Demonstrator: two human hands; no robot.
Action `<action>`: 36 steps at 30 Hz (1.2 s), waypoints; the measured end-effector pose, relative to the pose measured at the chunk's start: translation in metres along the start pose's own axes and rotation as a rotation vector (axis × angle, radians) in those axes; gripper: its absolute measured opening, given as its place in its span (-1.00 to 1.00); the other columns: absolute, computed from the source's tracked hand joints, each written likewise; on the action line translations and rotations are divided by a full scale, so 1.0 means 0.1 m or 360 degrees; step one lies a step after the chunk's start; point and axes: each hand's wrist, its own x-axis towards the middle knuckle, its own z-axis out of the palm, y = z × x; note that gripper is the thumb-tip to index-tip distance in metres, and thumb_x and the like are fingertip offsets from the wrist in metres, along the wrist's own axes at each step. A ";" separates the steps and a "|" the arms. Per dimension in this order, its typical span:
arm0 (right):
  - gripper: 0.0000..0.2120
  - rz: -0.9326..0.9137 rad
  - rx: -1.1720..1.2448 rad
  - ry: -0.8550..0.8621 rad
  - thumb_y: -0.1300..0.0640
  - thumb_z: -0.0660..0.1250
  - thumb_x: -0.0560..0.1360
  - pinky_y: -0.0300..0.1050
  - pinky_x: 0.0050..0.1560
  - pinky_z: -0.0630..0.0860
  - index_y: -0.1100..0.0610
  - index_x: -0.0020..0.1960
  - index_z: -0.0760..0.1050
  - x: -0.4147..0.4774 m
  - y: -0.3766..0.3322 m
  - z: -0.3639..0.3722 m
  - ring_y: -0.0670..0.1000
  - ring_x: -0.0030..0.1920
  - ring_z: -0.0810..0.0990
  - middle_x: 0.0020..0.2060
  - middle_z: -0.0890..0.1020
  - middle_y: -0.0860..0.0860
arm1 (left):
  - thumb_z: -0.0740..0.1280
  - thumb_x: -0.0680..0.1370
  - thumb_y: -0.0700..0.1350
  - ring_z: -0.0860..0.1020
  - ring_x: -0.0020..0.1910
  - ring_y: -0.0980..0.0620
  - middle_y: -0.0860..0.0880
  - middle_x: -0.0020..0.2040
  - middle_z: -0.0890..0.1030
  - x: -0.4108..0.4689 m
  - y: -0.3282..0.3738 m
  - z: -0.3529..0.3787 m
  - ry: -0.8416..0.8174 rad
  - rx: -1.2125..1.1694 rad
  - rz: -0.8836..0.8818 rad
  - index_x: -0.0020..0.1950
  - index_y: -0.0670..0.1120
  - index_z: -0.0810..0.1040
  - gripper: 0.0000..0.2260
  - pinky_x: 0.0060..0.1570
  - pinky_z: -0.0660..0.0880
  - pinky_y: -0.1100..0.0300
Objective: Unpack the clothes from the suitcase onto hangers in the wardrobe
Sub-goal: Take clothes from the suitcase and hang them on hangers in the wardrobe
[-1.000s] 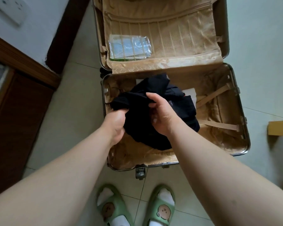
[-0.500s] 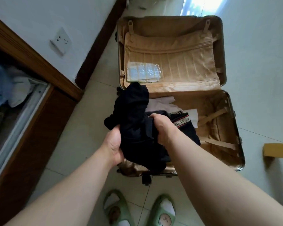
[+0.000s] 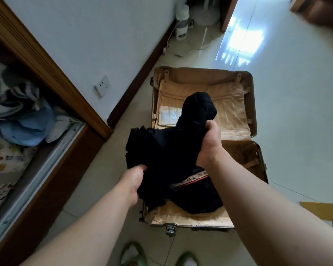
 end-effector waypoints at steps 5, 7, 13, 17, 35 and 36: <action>-0.31 -0.0181 -0.0155 -0.0526 -0.39 0.30 0.33 0.15 0.30 0.39 0.07 0.27 0.55 -0.55 -0.45 0.36 0.21 0.25 0.52 0.23 0.58 0.17 | 0.28 0.52 -0.06 0.50 -0.12 -0.03 -0.08 0.23 0.51 -0.32 0.67 -0.01 -0.0033 0.0047 0.0231 0.36 -0.11 0.36 -0.57 -0.21 0.44 0.19; -0.38 -0.0216 -0.0237 -0.0691 -0.30 0.33 0.38 0.15 0.34 0.36 0.12 0.24 0.56 -0.82 -0.67 0.55 0.21 0.20 0.53 0.17 0.59 0.18 | 0.29 0.49 -0.06 0.46 0.15 -0.06 -0.04 0.38 0.40 -0.52 1.00 -0.03 -0.0105 0.0019 0.0429 0.48 -0.07 0.27 -0.44 0.07 0.28 0.15; -0.52 -0.0223 -0.0623 -0.0907 -0.15 0.37 0.38 -0.07 -0.03 0.53 0.19 0.11 0.55 -1.73 -1.37 1.12 0.11 -0.07 0.62 -0.14 0.65 0.12 | 0.43 0.34 0.10 0.34 0.40 -0.10 -0.06 0.42 0.38 -1.41 1.80 -0.10 -0.0453 0.0114 0.0671 0.51 0.12 0.21 -0.22 0.23 0.28 0.01; -0.56 -0.0246 -0.0692 -0.1056 -0.08 0.42 0.34 -0.08 -0.09 0.53 0.22 0.05 0.55 -2.34 -1.75 1.47 0.10 -0.13 0.61 -0.15 0.63 0.12 | 0.36 0.44 0.07 0.53 0.05 -0.11 -0.11 0.03 0.60 -2.07 2.20 -0.21 -0.0613 -0.0071 0.0735 0.19 -0.03 0.56 -0.63 0.12 0.35 -0.01; -0.69 -0.0885 -0.0854 -0.1140 -0.01 0.30 0.43 -0.06 -0.20 0.64 0.21 -0.02 0.60 -5.02 -2.83 2.38 0.10 -0.27 0.69 -0.22 0.70 0.15 | 0.34 0.48 -0.14 0.32 0.40 -0.06 -0.01 0.47 0.27 -4.68 3.39 -0.67 -0.0345 0.0164 0.1602 0.48 0.14 0.18 -0.38 0.31 0.24 -0.01; -0.68 -0.0907 -0.0872 -0.1146 -0.01 0.31 0.40 -0.05 -0.19 0.64 0.22 -0.04 0.61 -5.12 -2.86 2.42 0.11 -0.27 0.69 -0.22 0.69 0.15 | 0.26 0.53 -0.22 0.28 0.42 -0.01 0.01 0.47 0.27 -4.84 3.47 -0.68 -0.0391 0.0315 0.1703 0.47 0.13 0.23 -0.44 0.30 0.18 0.05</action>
